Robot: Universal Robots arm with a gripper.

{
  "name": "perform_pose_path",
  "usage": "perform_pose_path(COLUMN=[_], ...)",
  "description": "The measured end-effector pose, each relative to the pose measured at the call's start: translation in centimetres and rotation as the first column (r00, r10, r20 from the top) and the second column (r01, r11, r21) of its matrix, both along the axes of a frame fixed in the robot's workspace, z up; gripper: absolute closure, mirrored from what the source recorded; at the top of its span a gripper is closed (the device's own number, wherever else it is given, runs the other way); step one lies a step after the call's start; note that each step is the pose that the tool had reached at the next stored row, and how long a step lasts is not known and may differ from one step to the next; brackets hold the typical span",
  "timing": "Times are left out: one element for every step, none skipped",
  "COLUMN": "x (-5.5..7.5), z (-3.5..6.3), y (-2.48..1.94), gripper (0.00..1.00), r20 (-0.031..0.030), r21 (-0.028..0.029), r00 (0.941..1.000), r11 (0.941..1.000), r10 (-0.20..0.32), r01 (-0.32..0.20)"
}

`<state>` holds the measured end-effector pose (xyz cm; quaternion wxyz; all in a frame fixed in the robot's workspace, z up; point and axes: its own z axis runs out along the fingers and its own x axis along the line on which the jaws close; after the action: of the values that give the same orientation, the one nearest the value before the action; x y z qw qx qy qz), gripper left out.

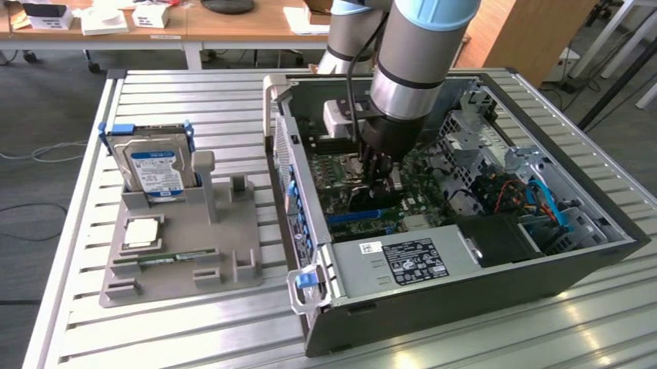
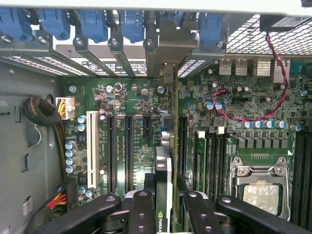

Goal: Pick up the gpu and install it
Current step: 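Insert the gpu into the slot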

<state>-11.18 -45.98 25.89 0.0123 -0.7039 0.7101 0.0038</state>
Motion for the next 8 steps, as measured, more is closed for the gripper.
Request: perform_pose_path(x=[0.0,0.0,0.0,0.0,-0.01,-0.01,-0.01,-0.01], z=[-0.02,-0.03,-0.05,-0.08,-0.11,-0.14,-0.17,-0.21], y=[0.0,0.0,0.0,0.0,0.0,0.0,0.0,0.0], gripper=[0.73,0.73,0.73,0.73,0.73,0.73,0.73,0.73], r20=[0.0,0.0,0.0,0.0,0.0001,0.0001,0.0,0.0], r21=[0.0,0.0,0.0,0.0001,0.0001,0.0001,0.0,0.0001], r00=[1.0,1.0,1.0,1.0,1.0,1.0,1.0,1.0], r11=[1.0,1.0,1.0,1.0,1.0,1.0,1.0,1.0], r10=[0.0,0.0,0.0,0.0,0.0,0.0,0.0,0.0], r01=[0.0,0.0,0.0,0.0,0.0,0.0,0.0,0.0])
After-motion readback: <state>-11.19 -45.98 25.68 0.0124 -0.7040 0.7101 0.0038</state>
